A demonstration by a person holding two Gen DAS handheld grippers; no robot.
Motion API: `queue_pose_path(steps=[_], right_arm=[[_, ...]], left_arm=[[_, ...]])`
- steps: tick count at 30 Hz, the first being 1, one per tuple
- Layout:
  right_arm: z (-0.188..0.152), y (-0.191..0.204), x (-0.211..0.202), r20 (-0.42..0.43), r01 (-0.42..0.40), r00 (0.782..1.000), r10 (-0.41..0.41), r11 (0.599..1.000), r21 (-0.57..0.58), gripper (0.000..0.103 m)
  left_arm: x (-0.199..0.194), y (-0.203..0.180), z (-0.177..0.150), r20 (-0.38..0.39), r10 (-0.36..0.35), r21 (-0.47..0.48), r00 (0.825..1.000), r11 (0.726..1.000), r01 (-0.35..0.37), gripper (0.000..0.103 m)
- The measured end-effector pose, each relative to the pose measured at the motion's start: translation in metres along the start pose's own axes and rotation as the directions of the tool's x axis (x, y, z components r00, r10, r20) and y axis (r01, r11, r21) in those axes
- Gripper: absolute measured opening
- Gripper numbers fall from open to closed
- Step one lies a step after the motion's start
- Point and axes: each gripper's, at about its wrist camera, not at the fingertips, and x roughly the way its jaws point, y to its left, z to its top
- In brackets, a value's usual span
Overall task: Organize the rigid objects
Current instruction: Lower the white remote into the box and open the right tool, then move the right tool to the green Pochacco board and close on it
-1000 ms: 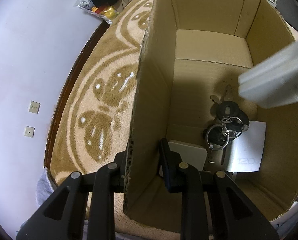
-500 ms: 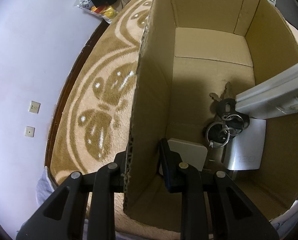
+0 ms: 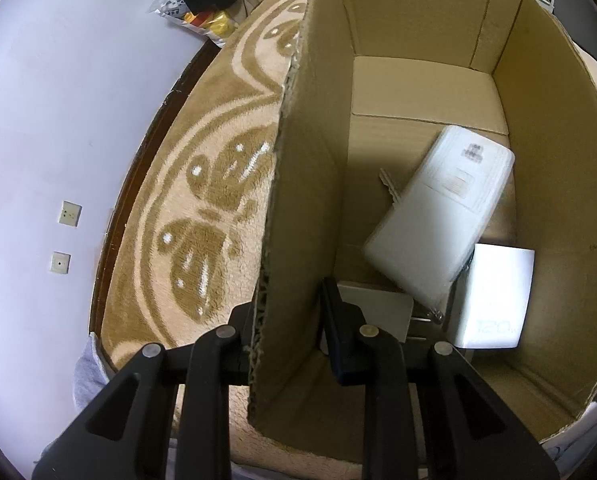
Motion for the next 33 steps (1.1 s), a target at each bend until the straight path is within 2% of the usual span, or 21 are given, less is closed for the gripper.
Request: queue_pose_path(steps=[3,5,7,13,20,33], right_arm=[[0.0,-0.017,0.001,-0.009,0.049,0.999,-0.048,0.999,0.013,0.068],[0.0,-0.027,0.001,-0.004,0.075,0.997,-0.075,0.997,0.011,0.083],[0.001,-0.037,0.004,-0.009,0.101,0.995,-0.101,0.995,0.013,0.091],[-0.004,-0.058,0.017,-0.085,0.142,0.987,-0.137,0.989,0.049,0.093],[-0.02,-0.06,0.033,-0.164,0.153,0.976,-0.144,0.987,0.046,0.093],[-0.044,-0.069,0.067,-0.311,0.198,0.933,-0.18,0.98,0.024,0.094]], left_arm=[[0.001,0.0,0.0,0.0,0.002,0.002,1.0,1.0,-0.002,0.024],[0.001,0.0,0.0,-0.001,0.001,0.001,1.0,1.0,-0.001,0.024],[0.001,0.0,0.0,-0.001,0.002,0.002,1.0,1.0,-0.002,0.024],[0.001,0.0,-0.001,-0.003,-0.004,-0.002,1.0,1.0,0.004,0.024],[0.0,0.002,-0.001,-0.002,-0.009,-0.003,1.0,1.0,0.009,0.024],[0.0,0.003,-0.001,-0.003,-0.005,-0.004,1.0,1.0,0.005,0.025]])
